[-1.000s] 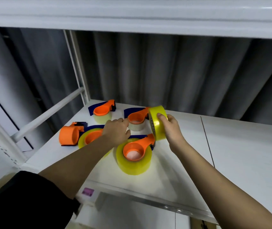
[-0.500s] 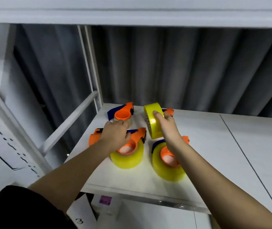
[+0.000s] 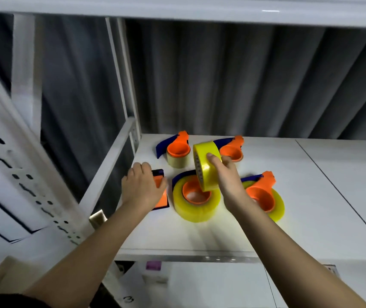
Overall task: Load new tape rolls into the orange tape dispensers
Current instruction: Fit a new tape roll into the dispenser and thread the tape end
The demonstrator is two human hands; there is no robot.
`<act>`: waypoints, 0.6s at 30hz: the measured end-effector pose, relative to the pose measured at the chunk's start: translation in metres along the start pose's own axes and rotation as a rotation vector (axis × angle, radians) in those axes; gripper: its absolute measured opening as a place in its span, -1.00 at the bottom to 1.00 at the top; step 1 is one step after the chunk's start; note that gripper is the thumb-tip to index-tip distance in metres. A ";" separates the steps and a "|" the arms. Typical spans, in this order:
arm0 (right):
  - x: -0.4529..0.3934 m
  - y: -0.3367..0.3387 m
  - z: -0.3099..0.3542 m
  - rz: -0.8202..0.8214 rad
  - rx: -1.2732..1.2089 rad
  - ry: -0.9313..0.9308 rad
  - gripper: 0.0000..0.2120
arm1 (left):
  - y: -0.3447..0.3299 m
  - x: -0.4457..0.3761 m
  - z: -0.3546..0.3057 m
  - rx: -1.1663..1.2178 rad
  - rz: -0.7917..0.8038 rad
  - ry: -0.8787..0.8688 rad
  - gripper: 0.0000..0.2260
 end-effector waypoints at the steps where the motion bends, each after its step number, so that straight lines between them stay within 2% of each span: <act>1: 0.000 0.000 -0.001 0.007 -0.005 -0.002 -0.86 | -0.004 0.003 0.006 0.081 0.027 0.062 -0.49; 3: 0.003 -0.002 -0.003 0.007 -0.007 -0.016 -0.53 | -0.010 0.009 0.017 0.343 0.057 0.206 -0.47; 4: 0.002 -0.002 -0.006 0.005 -0.003 -0.020 -0.45 | -0.014 0.012 0.022 0.497 0.075 0.305 -0.47; 6: 0.003 -0.001 -0.007 0.012 -0.012 -0.018 -0.41 | -0.024 0.018 0.028 0.771 0.103 0.512 -0.50; 8: 0.005 -0.002 -0.009 0.025 -0.009 -0.040 -0.40 | -0.033 0.023 0.032 0.911 0.153 0.669 -0.51; 10: 0.007 -0.004 -0.007 0.034 -0.004 -0.049 -0.43 | -0.040 0.028 0.031 0.895 0.272 0.700 -0.44; 12: 0.010 -0.006 -0.006 0.058 0.008 -0.069 -0.51 | -0.040 0.029 0.024 0.946 0.316 0.682 -0.59; 14: 0.014 -0.006 -0.004 0.086 -0.010 -0.092 -0.68 | -0.038 0.027 0.017 1.065 0.304 0.647 -0.74; 18: 0.016 -0.007 -0.003 0.128 -0.098 -0.099 -0.62 | -0.019 0.027 0.006 1.265 0.232 0.594 -0.80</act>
Point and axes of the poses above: each hand's wrist, its own x-axis away from the middle knuckle, its own y-axis out of the back of the hand, z = x × y, the point moved 5 cm from there along -x, towards the middle knuckle, and after that the axes turned 10 degrees about x, right-handed, at the moved point
